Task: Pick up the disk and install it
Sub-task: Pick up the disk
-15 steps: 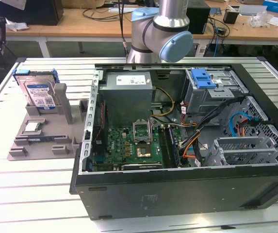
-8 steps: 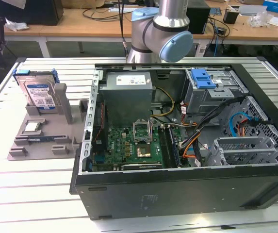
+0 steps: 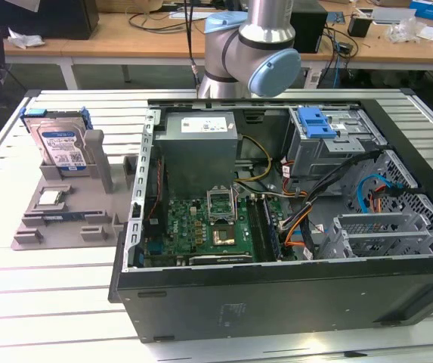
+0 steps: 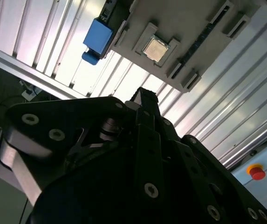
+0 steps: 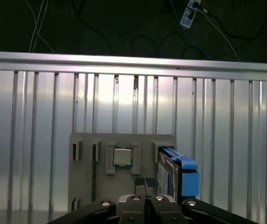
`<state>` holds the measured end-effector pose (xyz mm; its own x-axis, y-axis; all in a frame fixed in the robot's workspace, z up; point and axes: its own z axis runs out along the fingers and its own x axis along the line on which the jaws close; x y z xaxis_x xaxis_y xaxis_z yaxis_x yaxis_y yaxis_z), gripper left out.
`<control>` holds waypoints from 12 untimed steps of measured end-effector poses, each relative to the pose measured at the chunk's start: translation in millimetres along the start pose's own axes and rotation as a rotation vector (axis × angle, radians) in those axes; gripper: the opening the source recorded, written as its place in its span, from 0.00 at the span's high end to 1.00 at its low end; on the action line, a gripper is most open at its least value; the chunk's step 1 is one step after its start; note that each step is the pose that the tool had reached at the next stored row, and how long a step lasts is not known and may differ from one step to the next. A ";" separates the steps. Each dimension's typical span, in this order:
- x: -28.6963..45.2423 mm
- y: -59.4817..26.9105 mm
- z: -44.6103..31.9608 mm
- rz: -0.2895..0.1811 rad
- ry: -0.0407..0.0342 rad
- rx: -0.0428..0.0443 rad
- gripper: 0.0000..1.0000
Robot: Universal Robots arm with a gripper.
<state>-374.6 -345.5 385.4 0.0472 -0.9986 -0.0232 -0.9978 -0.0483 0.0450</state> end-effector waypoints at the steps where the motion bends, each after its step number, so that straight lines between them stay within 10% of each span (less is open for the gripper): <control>1: 0.0 0.0 0.0 -0.009 0.0003 -0.0002 0.89; 8: 0.0 0.0 0.0 -0.034 0.0015 -0.0008 0.89; 12: -0.1 0.0 0.0 0.029 -0.0004 0.0006 0.89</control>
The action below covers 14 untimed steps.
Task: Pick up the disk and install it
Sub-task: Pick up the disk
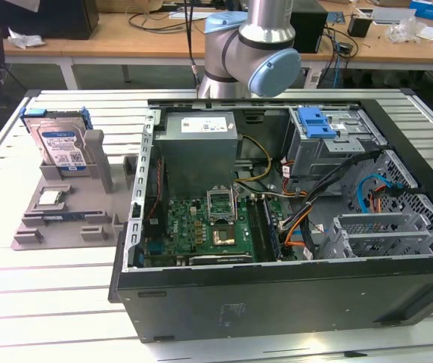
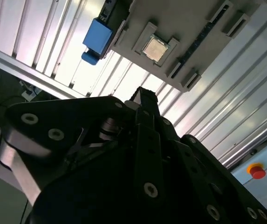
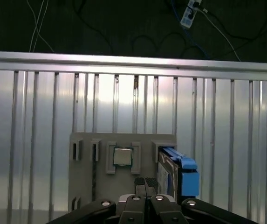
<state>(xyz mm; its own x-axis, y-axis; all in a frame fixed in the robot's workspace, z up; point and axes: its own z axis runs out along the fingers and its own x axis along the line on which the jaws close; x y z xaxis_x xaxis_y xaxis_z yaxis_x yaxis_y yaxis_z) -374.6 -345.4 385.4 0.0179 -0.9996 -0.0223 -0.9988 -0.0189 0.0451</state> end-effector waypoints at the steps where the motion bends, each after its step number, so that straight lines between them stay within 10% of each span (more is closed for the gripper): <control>1: 0.0 -0.1 0.1 0.017 -0.0004 0.0005 0.89; 10: 0.0 0.0 0.1 0.052 -0.0013 0.0012 0.89; 14: 0.0 -0.1 0.0 0.052 -0.0013 0.0012 0.64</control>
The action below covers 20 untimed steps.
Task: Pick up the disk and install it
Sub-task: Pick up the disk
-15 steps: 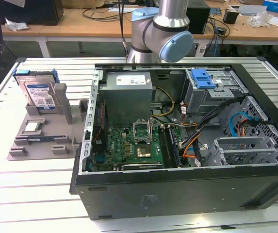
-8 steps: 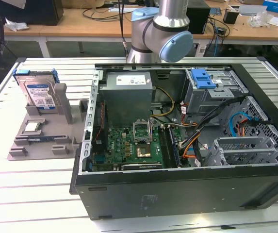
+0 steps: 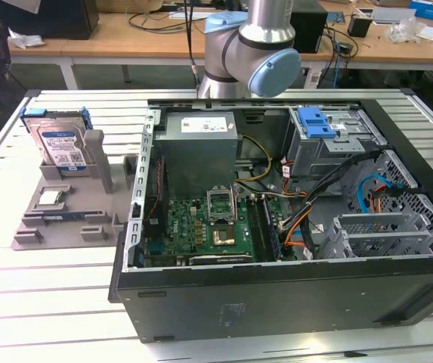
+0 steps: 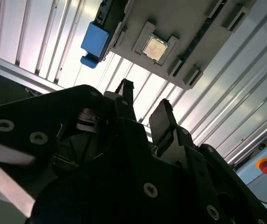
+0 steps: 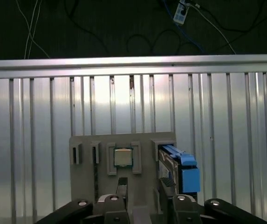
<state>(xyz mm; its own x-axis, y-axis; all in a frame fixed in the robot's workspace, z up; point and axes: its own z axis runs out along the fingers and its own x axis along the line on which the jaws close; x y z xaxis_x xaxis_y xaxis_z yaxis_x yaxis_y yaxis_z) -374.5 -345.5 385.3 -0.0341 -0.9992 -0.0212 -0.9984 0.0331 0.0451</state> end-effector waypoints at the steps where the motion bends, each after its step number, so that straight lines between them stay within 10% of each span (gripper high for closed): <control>1: 0.0 0.0 0.0 0.000 0.0000 0.0000 0.52; 7: -1.8 -0.4 1.0 0.000 0.0000 0.0001 0.46; 15: -40.6 -12.5 18.7 0.000 0.0001 -0.0019 0.46; 20: -48.3 -12.7 29.1 -0.004 0.0003 -0.0018 0.46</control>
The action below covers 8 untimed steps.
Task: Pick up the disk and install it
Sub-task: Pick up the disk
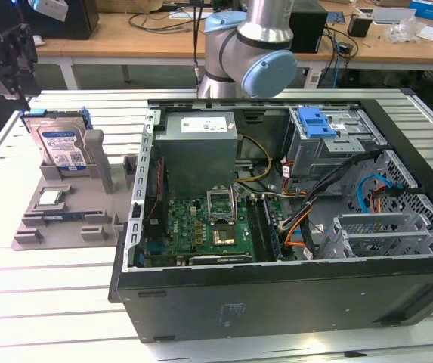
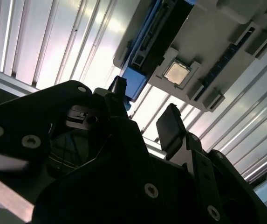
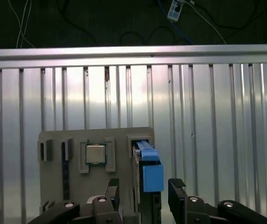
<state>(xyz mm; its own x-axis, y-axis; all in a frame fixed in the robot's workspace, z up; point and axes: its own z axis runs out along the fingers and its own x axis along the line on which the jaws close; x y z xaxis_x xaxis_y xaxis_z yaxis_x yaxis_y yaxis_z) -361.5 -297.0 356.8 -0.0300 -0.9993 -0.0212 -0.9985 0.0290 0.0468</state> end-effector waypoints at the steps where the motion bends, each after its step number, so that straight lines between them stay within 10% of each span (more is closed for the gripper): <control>1: -0.1 -0.4 1.8 -0.002 0.0005 -0.0001 0.46; 8: -4.8 -6.5 23.0 -0.035 0.0041 -0.0007 0.46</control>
<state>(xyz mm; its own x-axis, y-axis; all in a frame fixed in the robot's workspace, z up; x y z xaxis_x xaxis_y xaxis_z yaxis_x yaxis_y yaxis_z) -355.9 -291.8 333.5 0.0056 -0.9998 -0.0187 -0.9989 -0.0065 0.0468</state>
